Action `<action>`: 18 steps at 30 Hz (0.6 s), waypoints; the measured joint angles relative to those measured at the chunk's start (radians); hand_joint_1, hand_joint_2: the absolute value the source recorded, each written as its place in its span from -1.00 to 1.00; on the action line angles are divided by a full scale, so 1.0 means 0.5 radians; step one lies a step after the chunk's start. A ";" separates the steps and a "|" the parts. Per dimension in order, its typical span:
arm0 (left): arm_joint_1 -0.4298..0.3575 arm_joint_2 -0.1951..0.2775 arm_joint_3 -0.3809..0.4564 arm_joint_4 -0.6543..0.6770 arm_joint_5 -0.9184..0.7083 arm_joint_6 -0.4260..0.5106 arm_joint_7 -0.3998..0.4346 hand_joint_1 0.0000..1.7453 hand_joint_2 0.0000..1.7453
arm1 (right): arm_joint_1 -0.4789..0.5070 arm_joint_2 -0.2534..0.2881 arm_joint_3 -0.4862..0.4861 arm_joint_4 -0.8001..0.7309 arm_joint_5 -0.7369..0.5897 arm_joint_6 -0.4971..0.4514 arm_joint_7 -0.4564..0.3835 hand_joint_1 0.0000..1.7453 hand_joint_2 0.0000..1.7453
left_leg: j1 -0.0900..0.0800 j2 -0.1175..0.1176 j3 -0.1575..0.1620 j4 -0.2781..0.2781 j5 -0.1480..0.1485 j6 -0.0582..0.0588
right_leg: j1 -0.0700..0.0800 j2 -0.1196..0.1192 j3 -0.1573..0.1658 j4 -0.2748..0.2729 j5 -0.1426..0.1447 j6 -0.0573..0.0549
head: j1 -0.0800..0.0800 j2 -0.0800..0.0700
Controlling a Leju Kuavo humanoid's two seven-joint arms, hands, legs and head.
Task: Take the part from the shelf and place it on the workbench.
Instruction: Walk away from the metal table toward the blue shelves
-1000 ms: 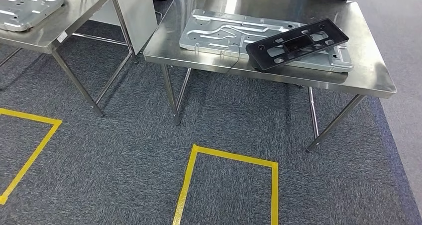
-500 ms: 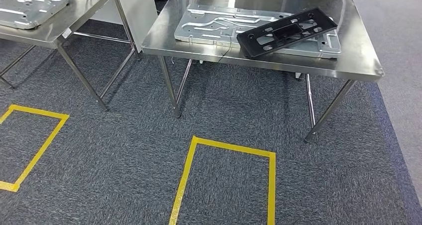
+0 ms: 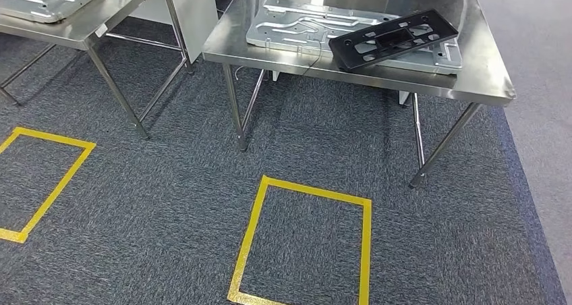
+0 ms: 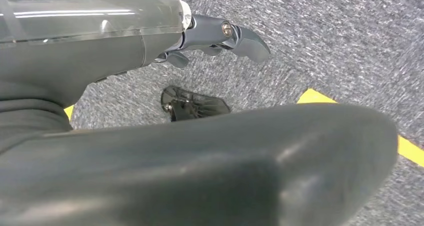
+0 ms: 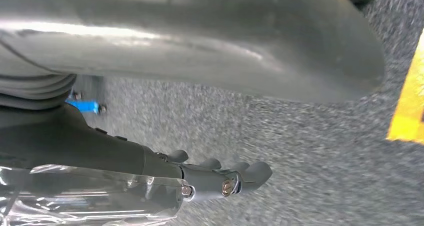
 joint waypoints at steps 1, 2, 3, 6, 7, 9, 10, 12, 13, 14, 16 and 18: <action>0.001 0.000 0.000 0.000 -0.001 0.000 -0.001 -1.00 -1.00 | 0.001 0.000 -0.018 0.000 -0.011 0.000 -0.001 -1.00 -1.00 | -0.001 0.010 -0.015 0.010 0.004 -0.001 | -0.005 0.000 -0.010 0.051 -0.011 0.007 | 0.000 0.000; 0.002 -0.001 0.000 0.000 -0.002 0.000 -0.001 -1.00 -1.00 | 0.001 0.000 -0.035 0.000 -0.018 0.000 0.000 -1.00 -1.00 | -0.001 0.023 -0.028 0.021 0.005 -0.003 | -0.009 -0.002 0.022 0.019 0.015 0.013 | 0.000 0.000; 0.002 -0.001 0.000 0.000 -0.004 0.000 -0.001 -1.00 -1.00 | 0.001 0.000 -0.050 0.000 -0.022 -0.002 0.003 -1.00 -1.00 | 0.000 0.035 -0.038 0.034 0.004 -0.005 | -0.013 -0.011 0.098 -0.097 0.069 0.015 | 0.000 0.000; 0.001 -0.003 0.000 0.000 -0.012 0.000 -0.001 -1.00 -1.00 | -0.006 0.000 -0.086 0.000 -0.034 -0.009 0.025 -1.00 -1.00 | -0.006 0.070 -0.047 0.068 -0.003 -0.029 | -0.007 -0.091 0.321 -0.484 0.186 -0.010 | 0.000 0.000; 0.000 -0.004 0.000 0.000 -0.014 0.000 -0.002 -1.00 -1.00 | -0.009 0.000 -0.096 0.000 -0.039 -0.013 0.033 -1.00 -1.00 | -0.009 0.080 -0.047 0.073 -0.004 -0.040 | -0.001 -0.103 0.337 -0.523 0.189 -0.025 | 0.000 0.000; -0.003 -0.005 0.000 0.000 -0.016 0.000 -0.002 -1.00 -1.00 | -0.007 0.001 -0.119 0.000 -0.051 -0.020 0.050 -1.00 -1.00 | -0.011 0.101 -0.044 0.073 -0.001 -0.061 | 0.003 -0.075 0.328 -0.527 0.199 -0.053 | 0.000 0.000; -0.005 -0.005 0.000 0.000 -0.016 0.000 -0.003 -1.00 -1.00 | -0.006 0.002 -0.132 0.000 -0.060 -0.022 0.058 -1.00 -1.00 | -0.008 0.096 -0.046 0.080 -0.008 -0.072 | -0.001 -0.062 0.326 -0.534 0.208 -0.064 | 0.000 0.000; -0.004 -0.006 0.000 0.000 -0.017 0.001 -0.005 -1.00 -1.00 | -0.008 0.005 -0.160 0.000 -0.086 -0.023 0.075 -1.00 -1.00 | -0.001 0.040 -0.087 0.178 -0.085 -0.095 | -0.011 -0.035 0.318 -0.547 0.229 -0.089 | -0.001 0.000; -0.001 -0.006 0.000 0.000 -0.017 0.001 -0.005 -1.00 -1.00 | -0.010 0.007 -0.176 0.000 -0.102 -0.022 0.080 -1.00 -1.00 | 0.006 0.002 -0.136 0.294 -0.157 -0.104 | -0.012 -0.021 0.311 -0.549 0.237 -0.096 | 0.000 0.000; 0.003 -0.006 0.000 0.000 -0.017 0.001 -0.005 -1.00 -1.00 | -0.012 0.009 -0.192 0.000 -0.118 -0.021 0.084 -1.00 -1.00 | 0.010 -0.023 -0.198 0.437 -0.233 -0.111 | -0.012 -0.004 0.301 -0.547 0.243 -0.102 | 0.000 0.000; 0.009 -0.007 0.000 0.000 -0.018 0.001 -0.005 -1.00 -1.00 | -0.010 0.010 -0.223 0.000 -0.141 -0.019 0.087 -1.00 -1.00 | 0.016 -0.036 -0.289 0.654 -0.310 -0.119 | -0.010 0.036 0.284 -0.541 0.252 -0.101 | 0.000 0.000; 0.011 -0.007 0.000 0.000 -0.021 0.000 -0.005 -1.00 -1.00 | -0.008 0.015 -0.249 0.000 -0.152 -0.016 0.090 -1.00 -1.00 | 0.022 -0.043 -0.243 0.579 -0.230 -0.120 | -0.011 0.079 0.275 -0.530 0.256 -0.094 | 0.000 0.000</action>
